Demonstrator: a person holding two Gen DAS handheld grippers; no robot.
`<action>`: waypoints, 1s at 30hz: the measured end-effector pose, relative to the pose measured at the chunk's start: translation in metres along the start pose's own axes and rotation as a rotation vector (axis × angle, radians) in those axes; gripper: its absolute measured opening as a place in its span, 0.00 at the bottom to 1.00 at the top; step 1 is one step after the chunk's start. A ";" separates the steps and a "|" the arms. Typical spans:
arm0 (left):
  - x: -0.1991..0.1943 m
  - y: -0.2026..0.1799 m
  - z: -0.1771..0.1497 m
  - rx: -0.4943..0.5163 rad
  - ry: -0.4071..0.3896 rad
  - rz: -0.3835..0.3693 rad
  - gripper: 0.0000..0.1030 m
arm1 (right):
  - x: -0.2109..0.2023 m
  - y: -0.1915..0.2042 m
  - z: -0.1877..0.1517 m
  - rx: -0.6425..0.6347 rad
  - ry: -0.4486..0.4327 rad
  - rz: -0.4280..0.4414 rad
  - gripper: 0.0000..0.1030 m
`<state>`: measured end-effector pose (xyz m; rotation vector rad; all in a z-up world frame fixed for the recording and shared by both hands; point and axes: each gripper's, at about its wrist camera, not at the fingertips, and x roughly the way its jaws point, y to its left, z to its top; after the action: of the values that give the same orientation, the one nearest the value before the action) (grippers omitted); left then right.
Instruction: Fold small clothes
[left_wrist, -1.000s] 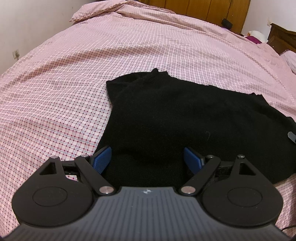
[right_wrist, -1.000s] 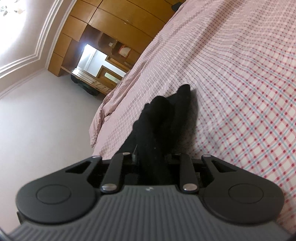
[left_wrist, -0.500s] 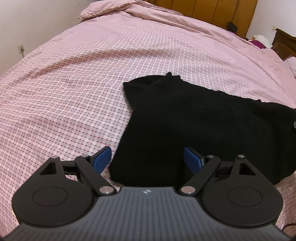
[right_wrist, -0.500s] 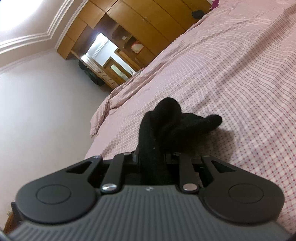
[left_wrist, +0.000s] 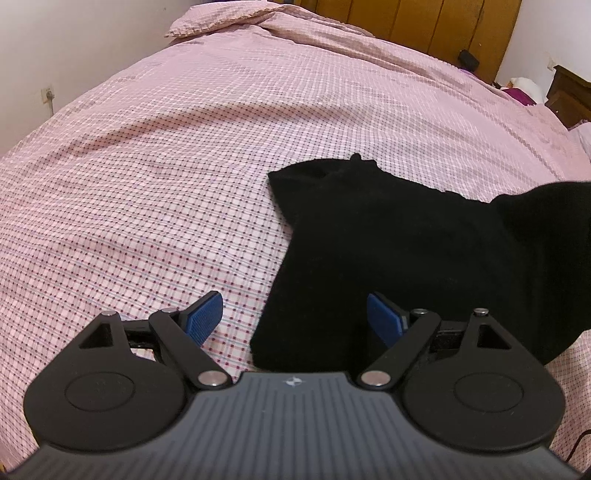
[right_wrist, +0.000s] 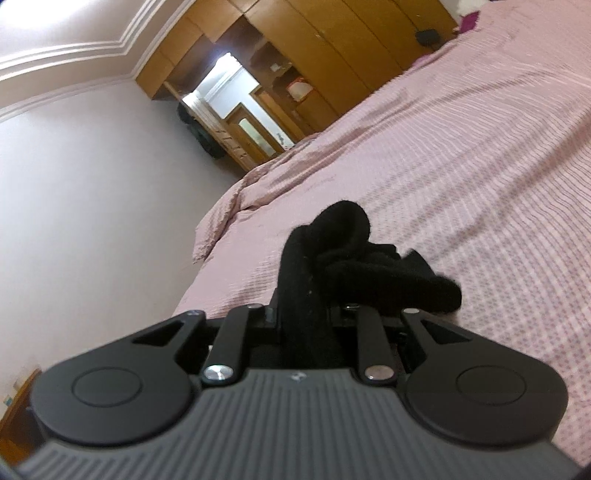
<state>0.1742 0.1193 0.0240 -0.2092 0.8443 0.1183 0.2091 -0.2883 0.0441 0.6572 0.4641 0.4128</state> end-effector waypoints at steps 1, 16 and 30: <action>0.000 0.002 0.000 -0.003 -0.001 -0.001 0.86 | 0.002 0.006 0.001 -0.013 0.003 0.006 0.21; -0.014 0.045 -0.008 -0.063 -0.046 0.024 0.86 | 0.066 0.114 -0.038 -0.297 0.177 0.053 0.21; -0.020 0.070 -0.019 -0.096 -0.081 0.004 0.86 | 0.118 0.162 -0.118 -0.553 0.349 0.013 0.23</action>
<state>0.1345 0.1822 0.0172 -0.2906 0.7590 0.1704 0.2082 -0.0555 0.0362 0.0488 0.6426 0.6415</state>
